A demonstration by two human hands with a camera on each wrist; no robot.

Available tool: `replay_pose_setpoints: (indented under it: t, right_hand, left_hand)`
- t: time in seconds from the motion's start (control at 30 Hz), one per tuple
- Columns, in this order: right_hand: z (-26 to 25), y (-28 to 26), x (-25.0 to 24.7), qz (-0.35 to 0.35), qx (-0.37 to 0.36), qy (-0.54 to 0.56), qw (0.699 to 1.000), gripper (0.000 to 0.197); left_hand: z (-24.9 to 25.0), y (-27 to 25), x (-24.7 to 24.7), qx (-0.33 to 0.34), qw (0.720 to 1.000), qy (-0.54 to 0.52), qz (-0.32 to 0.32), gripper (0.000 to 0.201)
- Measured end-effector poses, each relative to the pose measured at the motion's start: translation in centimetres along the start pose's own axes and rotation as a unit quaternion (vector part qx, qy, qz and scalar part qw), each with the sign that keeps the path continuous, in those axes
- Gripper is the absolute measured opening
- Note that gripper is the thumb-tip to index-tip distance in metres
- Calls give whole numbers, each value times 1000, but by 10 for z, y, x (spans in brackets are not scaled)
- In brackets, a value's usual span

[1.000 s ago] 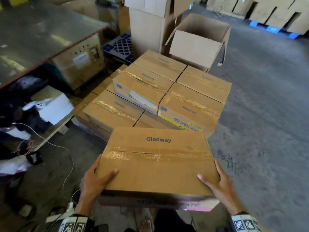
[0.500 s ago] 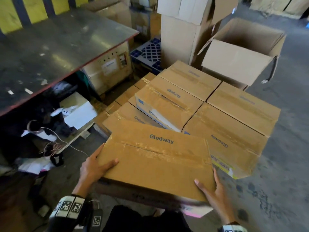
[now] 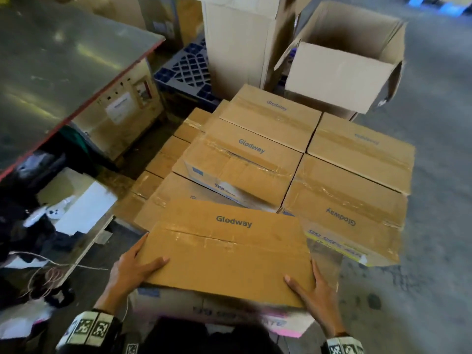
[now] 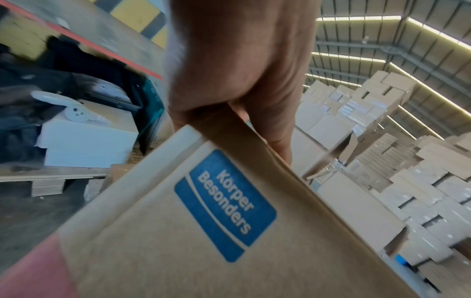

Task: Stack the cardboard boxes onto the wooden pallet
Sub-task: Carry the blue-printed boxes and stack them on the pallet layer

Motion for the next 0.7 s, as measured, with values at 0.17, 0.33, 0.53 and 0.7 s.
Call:
replay_pose_setpoints:
  t: [0.17, 0.33, 0.53, 0.7]
  right_hand:
    - [-19, 12, 63, 50, 75, 29, 996, 126]
    - [-25, 28, 122, 101, 123, 3, 987, 143]
    - [-35, 46, 166, 172, 112, -44, 978, 127]
    - [-23, 66, 184, 215, 98, -57, 970, 141]
  left_hand:
    - [-5, 93, -33, 29, 996, 32, -77, 116]
    - [-9, 163, -53, 70, 991, 32, -109, 118]
    - [-17, 214, -50, 122, 985, 13, -122, 113]
    - [-23, 240, -37, 165, 977, -23, -131, 118]
Point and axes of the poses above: each hand's wrist, its own y-axis towards the middle knuckle, its own x-axis out of the palm, z = x × y, the point moved 3 cm from there along y, towards the middle knuckle, and after that the axes turned 7 degrees about y, right-handed, at the moved point
